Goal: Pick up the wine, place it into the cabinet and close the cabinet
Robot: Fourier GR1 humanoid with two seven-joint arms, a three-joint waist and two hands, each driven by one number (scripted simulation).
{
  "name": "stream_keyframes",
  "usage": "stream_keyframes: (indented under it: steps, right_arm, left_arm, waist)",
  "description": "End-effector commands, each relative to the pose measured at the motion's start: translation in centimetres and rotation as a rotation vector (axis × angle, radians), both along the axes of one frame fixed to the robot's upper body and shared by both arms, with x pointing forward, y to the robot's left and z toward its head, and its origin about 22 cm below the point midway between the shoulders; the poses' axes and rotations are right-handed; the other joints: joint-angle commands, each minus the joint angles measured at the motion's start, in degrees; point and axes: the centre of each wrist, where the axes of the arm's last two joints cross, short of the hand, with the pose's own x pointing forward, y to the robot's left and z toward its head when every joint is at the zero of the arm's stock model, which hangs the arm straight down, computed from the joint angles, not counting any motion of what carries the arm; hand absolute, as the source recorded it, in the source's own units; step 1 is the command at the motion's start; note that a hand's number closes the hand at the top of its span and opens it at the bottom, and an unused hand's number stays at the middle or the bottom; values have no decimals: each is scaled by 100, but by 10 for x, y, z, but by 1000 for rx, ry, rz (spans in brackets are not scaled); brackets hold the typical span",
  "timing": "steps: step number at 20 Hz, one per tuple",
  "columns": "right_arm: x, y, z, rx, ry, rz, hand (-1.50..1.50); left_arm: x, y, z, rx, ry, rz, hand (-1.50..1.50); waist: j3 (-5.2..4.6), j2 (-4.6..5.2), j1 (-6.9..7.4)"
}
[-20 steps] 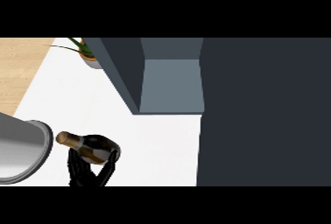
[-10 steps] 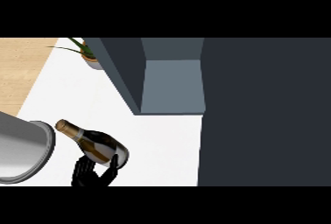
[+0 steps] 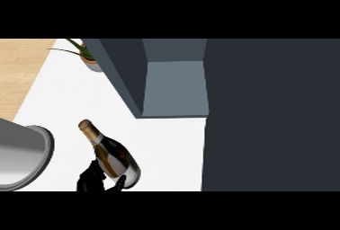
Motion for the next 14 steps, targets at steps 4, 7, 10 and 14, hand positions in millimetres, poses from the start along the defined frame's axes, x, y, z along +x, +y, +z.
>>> stream_keyframes:
  steps: [4, 7, 10, 14]
  right_arm:
    - [-10, 1, 0, 8, 8, -7, -150]
    - [13, 3, -4, 6, 15, -12, -150]
    - [9, 4, -6, 8, 25, -6, -150]
    - [1, -15, 1, -4, 9, -25, -150]
  left_arm:
    - [-30, 68, -6, -29, -7, -365, 150]
    - [-21, 63, -6, -54, -84, -414, 150]
    - [-12, 57, 6, -93, -124, -454, 150]
    - [-1, 54, 26, -66, -184, -493, 150]
  waist:
    - [-92, 41, 9]
    - [-90, 48, 63]
    - [-86, 41, 63]
    - [-84, 37, 58]
